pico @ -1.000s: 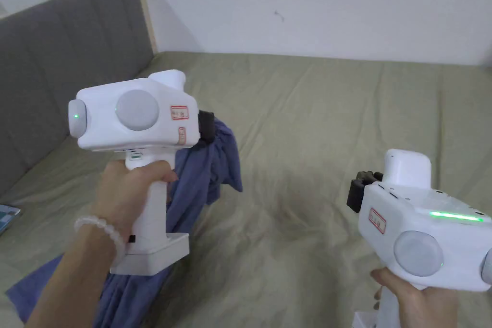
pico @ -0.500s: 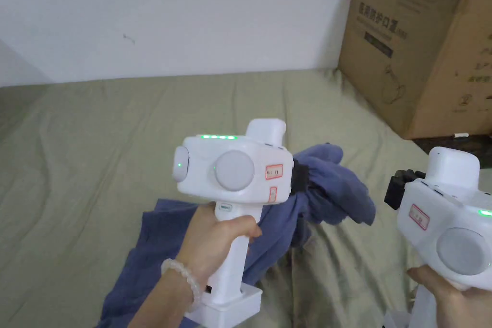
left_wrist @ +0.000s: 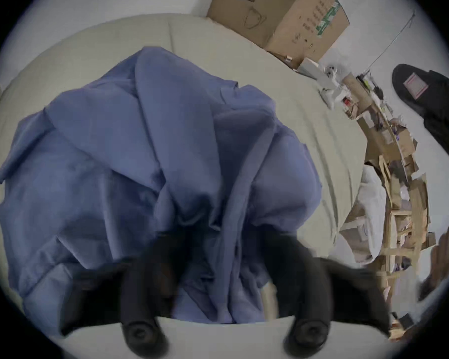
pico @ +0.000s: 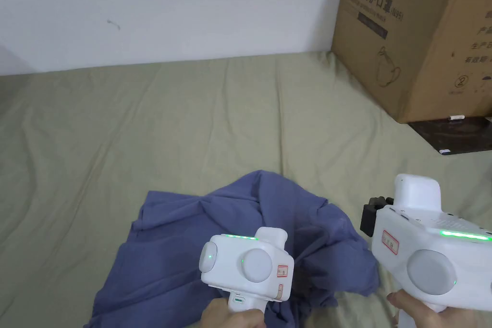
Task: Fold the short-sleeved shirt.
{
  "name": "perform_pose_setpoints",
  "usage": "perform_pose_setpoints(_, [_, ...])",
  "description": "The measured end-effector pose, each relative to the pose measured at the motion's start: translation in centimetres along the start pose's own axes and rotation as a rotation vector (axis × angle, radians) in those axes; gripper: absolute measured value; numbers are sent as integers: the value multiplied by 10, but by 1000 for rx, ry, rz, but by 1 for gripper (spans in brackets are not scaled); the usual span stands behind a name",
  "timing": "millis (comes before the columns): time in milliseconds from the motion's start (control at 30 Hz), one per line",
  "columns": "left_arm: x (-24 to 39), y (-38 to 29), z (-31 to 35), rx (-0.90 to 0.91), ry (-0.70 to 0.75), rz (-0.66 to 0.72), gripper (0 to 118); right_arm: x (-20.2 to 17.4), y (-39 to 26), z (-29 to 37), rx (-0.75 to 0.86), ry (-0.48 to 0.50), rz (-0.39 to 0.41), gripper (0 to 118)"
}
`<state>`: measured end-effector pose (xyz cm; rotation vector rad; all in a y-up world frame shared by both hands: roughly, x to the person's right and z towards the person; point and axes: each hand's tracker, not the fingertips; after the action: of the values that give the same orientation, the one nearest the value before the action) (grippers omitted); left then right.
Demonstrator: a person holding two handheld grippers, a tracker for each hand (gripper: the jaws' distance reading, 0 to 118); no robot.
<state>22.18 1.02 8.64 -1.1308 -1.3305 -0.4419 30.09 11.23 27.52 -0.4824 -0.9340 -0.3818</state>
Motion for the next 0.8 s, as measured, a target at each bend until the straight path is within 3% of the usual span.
perform_pose_setpoints(67, [1, 2, 9, 21, -12, -12, 104, -8, -1, -1, -5, 24, 18, 0])
perform_pose_setpoints(267, [-14, 4, 78, 119, 0, -49, 106, -28, -1, -4, -34, 78, 45, 0])
perform_pose_setpoints(300, [-22, 2, 93, 146, 8, -44, 103, -32, -1, -4, -35, 85, 50, 0])
perform_pose_setpoints(333, [-32, 0, 108, 172, 23, -25, 92, -35, 0, -3, -35, 91, 54, 0])
perform_pose_setpoints(400, [-51, -10, 134, 212, 62, 11, 13, -42, 0, -1, -35, 105, 64, 0])
perform_pose_setpoints(433, [-62, -17, 144, 230, 83, 35, 0, -46, -1, 0, -33, 110, 71, 0])
perform_pose_setpoints(533, [-96, -44, 160, 255, 212, 138, 0, -56, -4, 1, -37, 126, 75, 0])
perform_pose_setpoints(700, [-156, -88, 179, 223, 223, 311, 0, -72, -13, -2, -68, 160, 76, 0])
perform_pose_setpoints(800, [-168, -113, 181, 218, 259, 321, 0, -82, -17, -4, -84, 178, 82, 0])
